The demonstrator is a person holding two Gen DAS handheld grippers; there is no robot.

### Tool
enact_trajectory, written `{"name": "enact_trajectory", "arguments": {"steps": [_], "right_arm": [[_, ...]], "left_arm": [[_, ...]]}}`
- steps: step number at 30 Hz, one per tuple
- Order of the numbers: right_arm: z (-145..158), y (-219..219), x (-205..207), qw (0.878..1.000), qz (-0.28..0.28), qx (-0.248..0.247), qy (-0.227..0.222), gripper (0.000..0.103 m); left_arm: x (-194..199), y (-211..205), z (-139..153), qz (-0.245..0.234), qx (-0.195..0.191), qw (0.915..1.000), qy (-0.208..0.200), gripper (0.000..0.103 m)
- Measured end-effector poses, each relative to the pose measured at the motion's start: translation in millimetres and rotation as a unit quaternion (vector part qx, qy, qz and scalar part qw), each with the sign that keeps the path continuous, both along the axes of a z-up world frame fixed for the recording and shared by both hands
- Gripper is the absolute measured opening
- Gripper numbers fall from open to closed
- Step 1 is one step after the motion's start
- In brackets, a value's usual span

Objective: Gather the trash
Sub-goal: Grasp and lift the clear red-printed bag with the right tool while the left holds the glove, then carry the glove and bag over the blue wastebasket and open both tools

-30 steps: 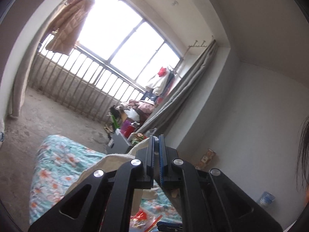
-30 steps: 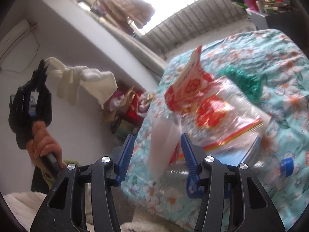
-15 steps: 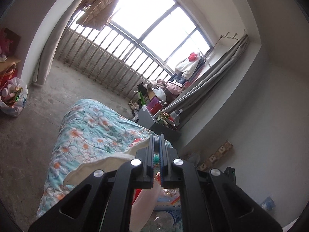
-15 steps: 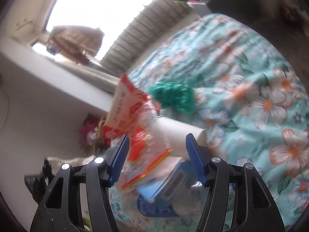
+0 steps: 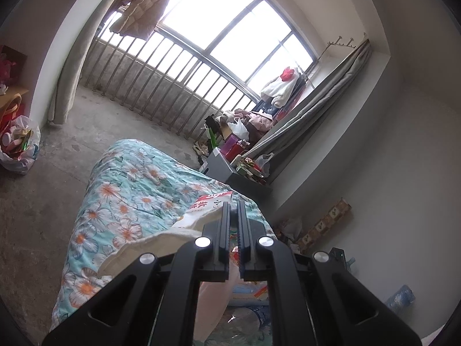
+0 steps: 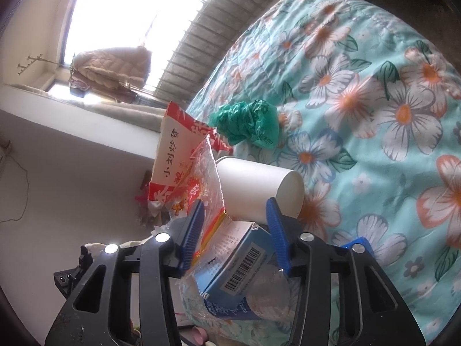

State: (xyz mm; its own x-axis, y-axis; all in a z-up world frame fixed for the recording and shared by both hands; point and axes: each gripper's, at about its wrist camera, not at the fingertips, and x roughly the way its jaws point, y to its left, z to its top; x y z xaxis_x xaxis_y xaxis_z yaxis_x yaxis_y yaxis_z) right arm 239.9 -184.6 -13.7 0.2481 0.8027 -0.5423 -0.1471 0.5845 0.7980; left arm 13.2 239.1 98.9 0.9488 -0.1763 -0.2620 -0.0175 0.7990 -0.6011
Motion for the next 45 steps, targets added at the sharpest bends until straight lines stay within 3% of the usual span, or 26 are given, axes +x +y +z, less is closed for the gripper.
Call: {"name": "enact_trajectory", "arguments": {"steps": [5,7,10,20,28,38,45], "right_arm": [[2,4,0,1.0,0.006,0.012,-0.003,0.027],[2,5,1,1.0,0.009,0.019,-0.001,0.013],[3,7,1,0.999,0.013,0.039,0.0,0.003],[40,4,-9,0.991,0.032,0.119,-0.042,0.0],[75,-29,-25,0.984,0.014,0.149,-0.092,0.0],[88,-117,-48,0.975,-0.078,0.157,-0.139,0.0],[75,-199,-62,0.961,-0.171,0.155,-0.154,0.0]], "left_arm": [[0,-3,2,-0.001,0.003,1.0,0.001,0.004],[0,-3,2,-0.001,0.003,1.0,0.0,0.004],[0,-4,3,0.0,0.004,1.0,-0.001,0.004],[0,-16,40,-0.016,0.031,0.9987,-0.037,0.004],[17,-58,84,-0.077,0.059,0.992,-0.081,0.004],[75,-132,94,-0.175,0.067,0.9798,-0.072,0.004],[134,-226,88,-0.266,0.091,0.9587,-0.041,0.004]]}}
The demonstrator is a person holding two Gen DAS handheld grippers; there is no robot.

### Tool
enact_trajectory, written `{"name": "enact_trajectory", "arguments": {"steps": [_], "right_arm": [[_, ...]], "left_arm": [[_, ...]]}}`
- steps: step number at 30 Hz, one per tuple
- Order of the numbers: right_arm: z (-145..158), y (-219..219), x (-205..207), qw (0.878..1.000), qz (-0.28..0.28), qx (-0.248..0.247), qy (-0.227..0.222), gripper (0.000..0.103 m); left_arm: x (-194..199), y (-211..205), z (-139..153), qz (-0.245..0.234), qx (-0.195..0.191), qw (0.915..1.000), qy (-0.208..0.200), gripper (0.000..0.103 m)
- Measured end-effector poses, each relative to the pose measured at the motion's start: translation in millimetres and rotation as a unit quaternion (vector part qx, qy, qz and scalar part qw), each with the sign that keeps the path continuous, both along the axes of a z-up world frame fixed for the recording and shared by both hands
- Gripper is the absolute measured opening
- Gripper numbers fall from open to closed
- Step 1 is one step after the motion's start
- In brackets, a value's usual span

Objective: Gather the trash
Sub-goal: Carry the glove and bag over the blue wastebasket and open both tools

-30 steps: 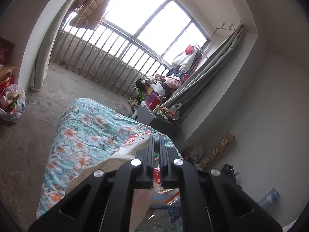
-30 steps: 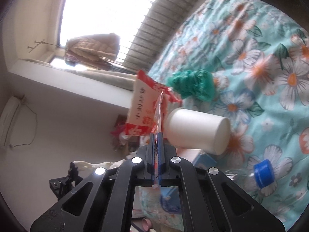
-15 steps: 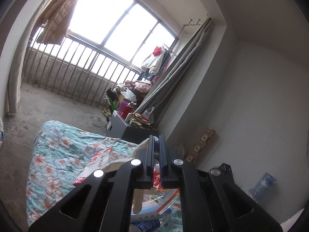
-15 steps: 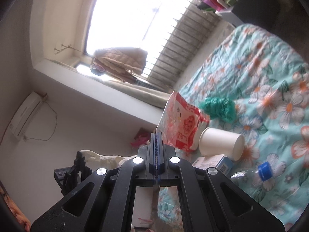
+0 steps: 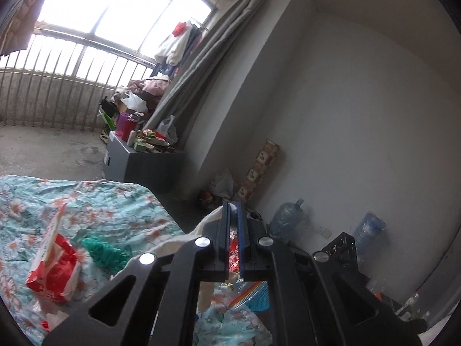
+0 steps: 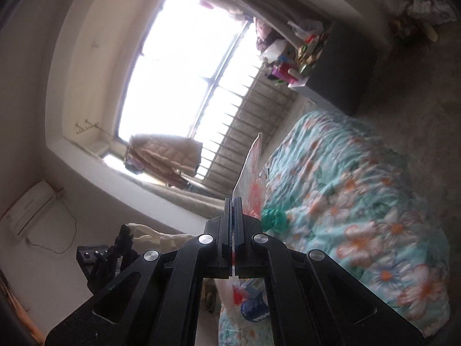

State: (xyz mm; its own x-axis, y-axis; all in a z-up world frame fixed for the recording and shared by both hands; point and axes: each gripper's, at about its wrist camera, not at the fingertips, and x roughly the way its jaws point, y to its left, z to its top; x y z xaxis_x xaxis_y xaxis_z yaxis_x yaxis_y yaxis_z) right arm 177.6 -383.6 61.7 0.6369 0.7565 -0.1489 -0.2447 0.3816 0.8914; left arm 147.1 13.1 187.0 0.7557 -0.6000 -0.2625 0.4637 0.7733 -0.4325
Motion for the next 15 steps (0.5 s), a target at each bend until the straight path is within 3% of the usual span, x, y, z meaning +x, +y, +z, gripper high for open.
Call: {"name": "enact_trajectory", "arguments": {"steps": [5,9,15], "right_arm": [[-19,-64,-16,0.997,-0.076,0.008,0.01,0.0],[-40,-111,-29,0.99,-0.141,0.002,0.03,0.0],[-73,-168,-44,0.964,-0.25,-0.043,0.079,0.0]], "left_arm": [[43,-66,-11,-0.053,0.028,0.9977,0.031,0.004],[79,-135,-28,-0.106,0.054,0.9909,0.063,0.004],[120,-241,-58,-0.18,0.097,0.9735,0.103,0.004]]}}
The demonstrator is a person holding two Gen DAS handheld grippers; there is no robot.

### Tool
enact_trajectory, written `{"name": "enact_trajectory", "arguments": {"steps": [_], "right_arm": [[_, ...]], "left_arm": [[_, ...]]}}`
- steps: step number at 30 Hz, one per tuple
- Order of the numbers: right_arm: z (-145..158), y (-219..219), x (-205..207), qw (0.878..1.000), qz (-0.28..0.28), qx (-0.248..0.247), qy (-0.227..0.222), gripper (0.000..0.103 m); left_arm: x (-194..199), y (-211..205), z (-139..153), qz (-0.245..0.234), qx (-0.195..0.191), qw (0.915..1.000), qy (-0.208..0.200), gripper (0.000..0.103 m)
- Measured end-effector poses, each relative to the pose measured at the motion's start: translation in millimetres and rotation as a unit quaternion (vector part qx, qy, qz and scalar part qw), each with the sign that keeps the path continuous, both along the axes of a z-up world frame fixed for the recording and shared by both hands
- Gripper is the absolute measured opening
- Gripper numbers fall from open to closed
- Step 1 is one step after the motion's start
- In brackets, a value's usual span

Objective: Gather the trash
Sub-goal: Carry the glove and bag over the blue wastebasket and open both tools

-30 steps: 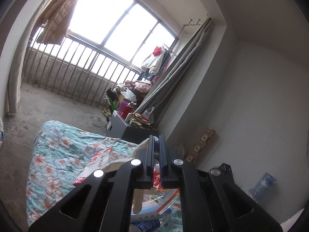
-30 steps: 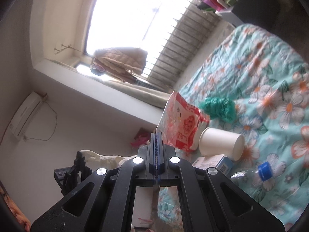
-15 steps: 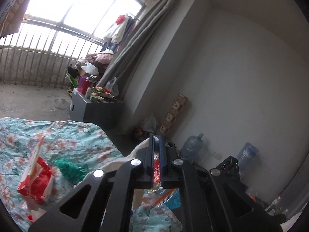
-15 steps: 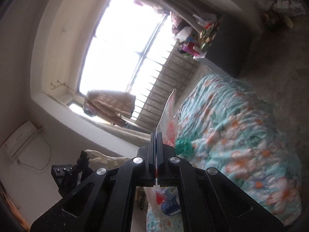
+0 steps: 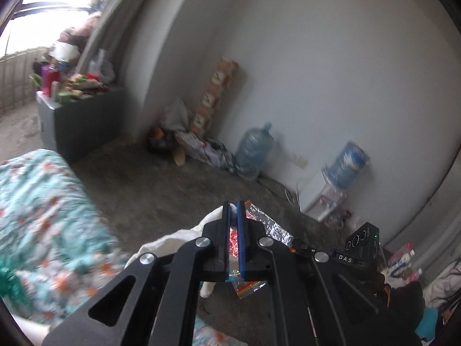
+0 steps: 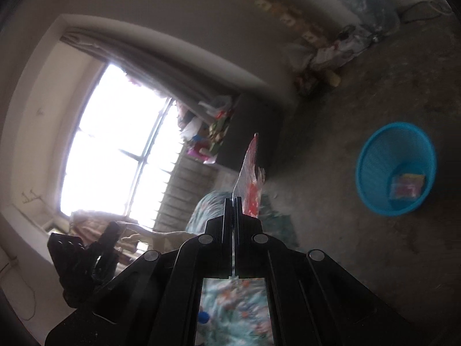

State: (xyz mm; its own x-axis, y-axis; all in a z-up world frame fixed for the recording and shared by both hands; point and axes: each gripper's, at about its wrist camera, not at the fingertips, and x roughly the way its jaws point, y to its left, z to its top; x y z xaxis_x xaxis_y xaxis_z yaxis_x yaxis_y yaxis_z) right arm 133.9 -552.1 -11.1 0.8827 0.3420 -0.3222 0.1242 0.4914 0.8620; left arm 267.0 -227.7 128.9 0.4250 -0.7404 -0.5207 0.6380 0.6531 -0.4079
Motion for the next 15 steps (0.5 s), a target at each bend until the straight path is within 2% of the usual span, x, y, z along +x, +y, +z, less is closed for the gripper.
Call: {"name": "enact_trajectory", "arguments": {"steps": [4,7,12,15], "right_arm": [[-29,-28,3,0.996,-0.066,-0.032,0.053,0.0],[-51,-41,13,0.992,-0.09,-0.041,0.083,0.0],[-95,-65,45,0.983,-0.116,-0.05,0.132,0.0],[-118,-76,56,0.977,-0.131,-0.051,0.158,0.0]], "left_arm": [[29,-75,-37,-0.045,0.038,0.9976,0.035,0.004],[49,-123,-73,-0.071,0.066,0.9935,0.06,0.004],[76,-184,-129,-0.093,0.099,0.9865,0.092,0.004],[93,-215,-165,-0.089,0.119,0.9837,0.1,0.004]]}}
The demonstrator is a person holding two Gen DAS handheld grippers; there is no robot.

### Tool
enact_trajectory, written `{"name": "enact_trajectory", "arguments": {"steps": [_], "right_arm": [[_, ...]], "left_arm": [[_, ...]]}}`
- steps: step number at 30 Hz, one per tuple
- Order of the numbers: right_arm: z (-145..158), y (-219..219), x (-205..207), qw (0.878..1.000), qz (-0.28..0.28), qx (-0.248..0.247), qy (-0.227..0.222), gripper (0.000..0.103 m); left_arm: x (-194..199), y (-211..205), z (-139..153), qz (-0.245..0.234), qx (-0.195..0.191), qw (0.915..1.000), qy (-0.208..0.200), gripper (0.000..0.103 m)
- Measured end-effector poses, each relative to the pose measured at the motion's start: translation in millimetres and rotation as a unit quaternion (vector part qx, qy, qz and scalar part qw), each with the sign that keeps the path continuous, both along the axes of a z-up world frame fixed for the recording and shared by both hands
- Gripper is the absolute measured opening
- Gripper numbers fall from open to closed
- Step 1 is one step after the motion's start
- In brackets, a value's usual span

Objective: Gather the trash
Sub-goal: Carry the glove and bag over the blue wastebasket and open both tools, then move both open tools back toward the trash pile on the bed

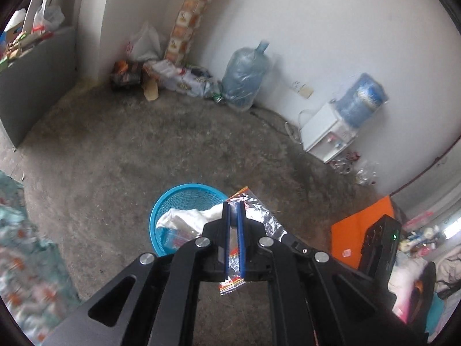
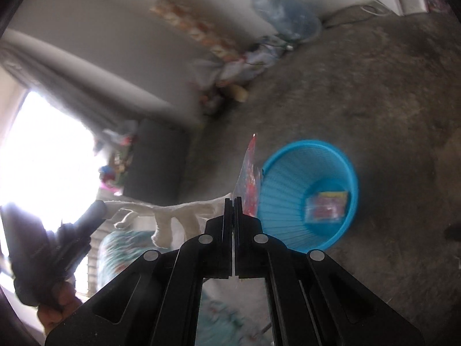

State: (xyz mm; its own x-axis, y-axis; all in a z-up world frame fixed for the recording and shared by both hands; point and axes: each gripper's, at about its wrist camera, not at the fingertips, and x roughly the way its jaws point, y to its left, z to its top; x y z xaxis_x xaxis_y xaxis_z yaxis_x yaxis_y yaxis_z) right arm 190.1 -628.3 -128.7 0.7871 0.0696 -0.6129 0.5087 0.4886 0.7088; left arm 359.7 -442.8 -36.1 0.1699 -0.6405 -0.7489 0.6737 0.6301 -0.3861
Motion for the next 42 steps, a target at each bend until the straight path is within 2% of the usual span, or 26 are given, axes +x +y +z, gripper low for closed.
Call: {"name": "enact_trajectory", "arguments": {"steps": [1,3,5,6,7,9,11,13,18,22,29,31,35,39,42], "right_arm": [[-9,-3,4,1.0,-0.008,-0.005,0.011,0.0],[-33,-10,15,0.999,-0.025,-0.002,0.034,0.005],[-49,-14,21,0.997,-0.036,-0.009,0.064,0.026],[-59,-15,23,0.996,-0.038,-0.013,0.083,0.048],[-73,-16,26,0.993,-0.042,-0.013,0.107,0.053],[-93,-17,22,0.988,-0.05,0.004,0.144,0.053],[-94,-16,10,0.988,-0.06,0.024,0.138,0.053],[-89,-14,1,0.989,-0.064,0.022,0.132,0.055],[-61,-6,-14,0.992,-0.071,0.009,0.106,0.057],[-21,7,-12,0.996,-0.061,-0.014,0.064,0.062],[73,74,-20,0.996,0.031,-0.084,-0.019,0.074],[93,95,-22,0.992,0.069,-0.099,-0.037,0.078],[123,139,-25,0.979,0.152,-0.116,-0.067,0.08],[141,177,-24,0.964,0.221,-0.118,-0.086,0.081],[153,209,-24,0.95,0.272,-0.118,-0.096,0.081]], "left_arm": [[2,-9,-9,0.001,0.007,1.0,0.001,0.005],[12,-29,-39,0.002,0.024,0.9994,0.026,0.014],[16,-37,-59,0.008,0.041,0.9982,0.043,0.043],[17,-41,-69,0.019,0.053,0.9976,0.041,0.045],[18,-43,-72,0.024,0.059,0.9972,0.038,0.047],[16,-44,-73,0.028,0.058,0.9972,0.037,0.049],[13,-39,-64,0.022,0.047,0.9981,0.032,0.055],[10,-34,-51,0.015,0.044,0.9988,0.013,0.057],[-4,-18,1,0.014,0.027,0.9989,-0.036,0.061],[-24,7,52,0.014,0.002,0.9984,-0.054,0.063],[-76,73,132,0.013,-0.009,0.9947,-0.101,0.073],[-96,103,153,0.017,-0.016,0.9929,-0.117,0.075],[-130,172,180,0.047,-0.036,0.9887,-0.138,0.077],[-157,249,192,0.095,-0.054,0.9819,-0.155,0.079],[-176,311,194,0.147,-0.056,0.9724,-0.172,0.08]]}}
